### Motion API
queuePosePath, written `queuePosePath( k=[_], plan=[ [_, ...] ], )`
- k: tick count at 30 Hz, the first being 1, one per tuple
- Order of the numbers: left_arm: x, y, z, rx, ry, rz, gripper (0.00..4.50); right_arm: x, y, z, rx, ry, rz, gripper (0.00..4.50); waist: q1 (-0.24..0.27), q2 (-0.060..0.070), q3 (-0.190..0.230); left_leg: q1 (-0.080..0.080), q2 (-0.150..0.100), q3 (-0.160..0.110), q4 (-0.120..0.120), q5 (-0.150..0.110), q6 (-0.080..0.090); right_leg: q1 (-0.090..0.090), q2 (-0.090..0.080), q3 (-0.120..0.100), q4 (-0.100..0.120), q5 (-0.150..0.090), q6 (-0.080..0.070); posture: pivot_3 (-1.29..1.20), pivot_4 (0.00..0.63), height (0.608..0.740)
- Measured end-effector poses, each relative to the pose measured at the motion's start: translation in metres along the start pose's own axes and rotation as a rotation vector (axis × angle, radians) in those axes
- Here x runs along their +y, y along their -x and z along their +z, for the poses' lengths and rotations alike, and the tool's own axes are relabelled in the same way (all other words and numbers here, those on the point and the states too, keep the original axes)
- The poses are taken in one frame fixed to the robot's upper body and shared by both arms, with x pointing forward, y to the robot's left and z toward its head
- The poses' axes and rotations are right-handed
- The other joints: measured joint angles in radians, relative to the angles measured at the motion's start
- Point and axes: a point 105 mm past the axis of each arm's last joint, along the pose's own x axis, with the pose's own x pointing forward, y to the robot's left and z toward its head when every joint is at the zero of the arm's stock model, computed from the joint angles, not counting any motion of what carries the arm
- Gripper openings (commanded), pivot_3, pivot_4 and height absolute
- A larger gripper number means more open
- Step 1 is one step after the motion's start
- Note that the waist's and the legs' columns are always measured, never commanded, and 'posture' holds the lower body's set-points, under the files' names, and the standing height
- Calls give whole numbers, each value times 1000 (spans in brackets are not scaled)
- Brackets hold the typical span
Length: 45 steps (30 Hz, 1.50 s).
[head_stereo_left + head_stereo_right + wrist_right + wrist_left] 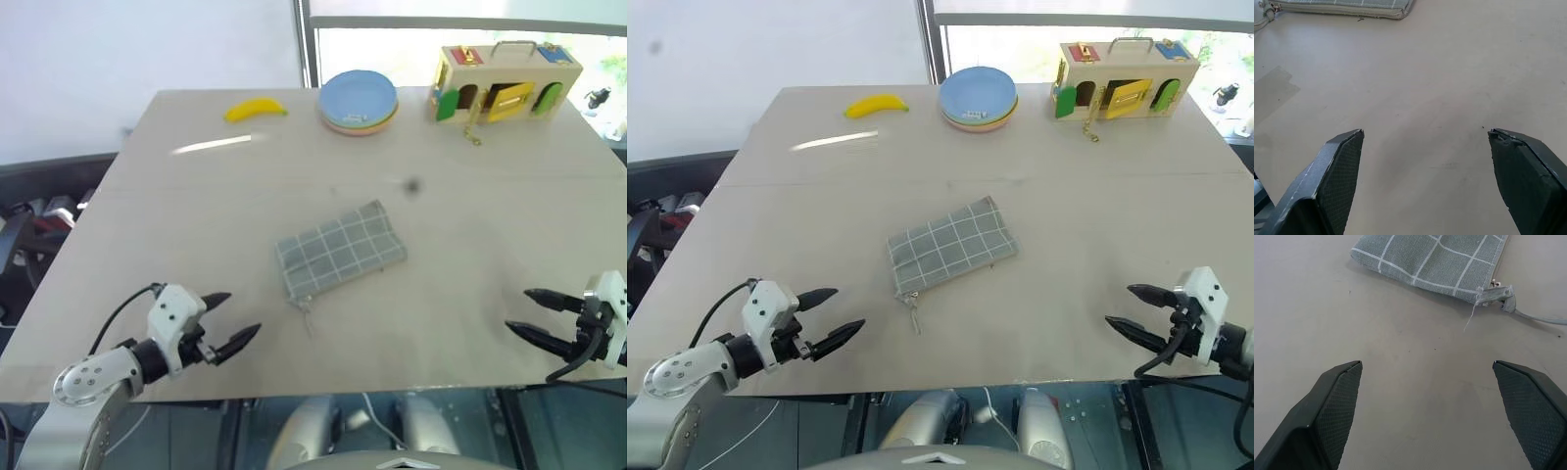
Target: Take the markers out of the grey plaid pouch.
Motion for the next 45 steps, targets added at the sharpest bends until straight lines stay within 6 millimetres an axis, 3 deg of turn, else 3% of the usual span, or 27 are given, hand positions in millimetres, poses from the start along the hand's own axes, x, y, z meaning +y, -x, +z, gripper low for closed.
queuePosePath(
  k=[23, 27, 32, 39, 41, 45],
  plan=[
    [-3, -2, -4, 7, -50, -28, 4430, 0, -1, 2, -5, 5, 2, 4125, 0, 0, 0, 0, 0, 0, -3, 0, 0, 0, 0, 0, -3, 0, 0, 0, 150, 740],
    [-4, -3, -4, 17, -108, -41, 4430, 7, -1, 0, -8, -37, 35, 4125, 0, 0, 0, 0, 0, 0, -3, 0, 0, 0, 0, 0, -4, 0, 0, 0, 150, 740],
    [9, -11, -5, 62, -238, 35, 4430, 26, -9, 15, -51, -62, 112, 4125, 1, 0, 0, 0, 0, 0, -4, 0, 0, 0, 0, 0, -4, 0, 0, 0, 150, 740],
    [24, -33, 16, -14, -517, 24, 4430, 53, -25, 54, -182, -100, 229, 4125, 5, 0, 0, 0, 0, -1, -5, 0, 0, 0, 0, -1, -5, 0, 0, 0, 150, 740],
    [24, -42, 22, -51, -603, -9, 4430, 58, -28, 65, -204, -75, 244, 4125, 5, 0, 0, 0, 0, -1, -5, 0, 0, 0, 0, -2, -6, 0, 0, 0, 150, 740],
    [17, -58, 33, -131, -844, -102, 4430, 61, -32, 67, -196, -78, 248, 4125, 10, 0, 0, -1, -1, -1, -8, 3, -4, 0, -1, -1, -9, 1, 0, 0, 150, 740]
  ],
)
